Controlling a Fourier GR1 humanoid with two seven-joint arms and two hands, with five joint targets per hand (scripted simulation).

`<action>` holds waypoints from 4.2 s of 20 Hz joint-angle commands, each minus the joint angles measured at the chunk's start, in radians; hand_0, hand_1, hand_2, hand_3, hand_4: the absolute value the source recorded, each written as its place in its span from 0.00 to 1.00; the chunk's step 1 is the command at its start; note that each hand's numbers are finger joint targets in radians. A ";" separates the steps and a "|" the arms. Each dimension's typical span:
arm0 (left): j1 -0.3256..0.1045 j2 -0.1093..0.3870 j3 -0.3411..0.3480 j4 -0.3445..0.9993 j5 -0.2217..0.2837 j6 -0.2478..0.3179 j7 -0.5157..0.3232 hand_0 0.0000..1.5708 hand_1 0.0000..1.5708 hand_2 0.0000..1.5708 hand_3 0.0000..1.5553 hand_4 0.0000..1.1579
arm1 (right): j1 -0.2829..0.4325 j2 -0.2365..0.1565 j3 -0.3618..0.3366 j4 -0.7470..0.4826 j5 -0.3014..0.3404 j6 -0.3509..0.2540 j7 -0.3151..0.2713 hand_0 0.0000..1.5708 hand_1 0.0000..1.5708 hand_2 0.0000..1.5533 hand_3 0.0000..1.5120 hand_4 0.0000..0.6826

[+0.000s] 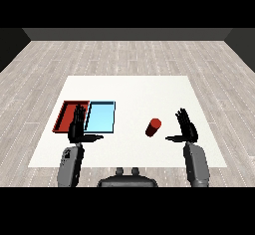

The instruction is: Pick the red can and put it in the red box

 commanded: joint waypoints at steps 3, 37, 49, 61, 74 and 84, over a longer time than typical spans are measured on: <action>0.067 -0.001 -0.008 -0.050 0.014 -0.018 -0.009 0.00 0.00 0.00 0.00 0.00 | -0.099 0.008 0.015 0.085 -0.006 -0.009 0.048 0.00 0.00 0.00 0.00 0.00; -0.005 0.016 0.013 0.041 0.003 -0.018 -0.036 0.00 0.00 0.00 0.00 0.00 | -0.249 0.138 0.104 0.434 0.024 -0.056 -0.104 0.00 0.00 0.00 0.00 0.00; 0.109 -0.013 -0.010 -0.036 -0.013 -0.004 -0.082 0.00 0.00 0.00 0.00 0.00 | -0.207 0.182 0.161 0.342 0.011 -0.098 -0.045 0.00 0.00 0.00 0.00 0.00; -0.032 0.046 0.056 0.009 0.038 -0.016 0.026 0.00 0.00 0.00 0.00 0.00 | -0.333 0.162 0.094 0.664 0.095 -0.289 -0.204 0.94 0.94 0.95 0.95 0.83; 0.014 0.031 0.031 0.069 0.024 -0.055 -0.083 0.00 0.00 0.00 0.00 0.00 | -0.402 0.166 0.158 0.621 0.144 -0.375 -0.155 0.92 0.92 0.92 0.91 0.88; 0.020 -0.010 -0.058 0.002 -0.034 -0.019 -0.009 0.00 0.00 0.00 0.00 0.00 | -0.264 0.132 0.230 0.136 0.152 -0.378 0.032 0.91 0.91 0.92 0.91 0.91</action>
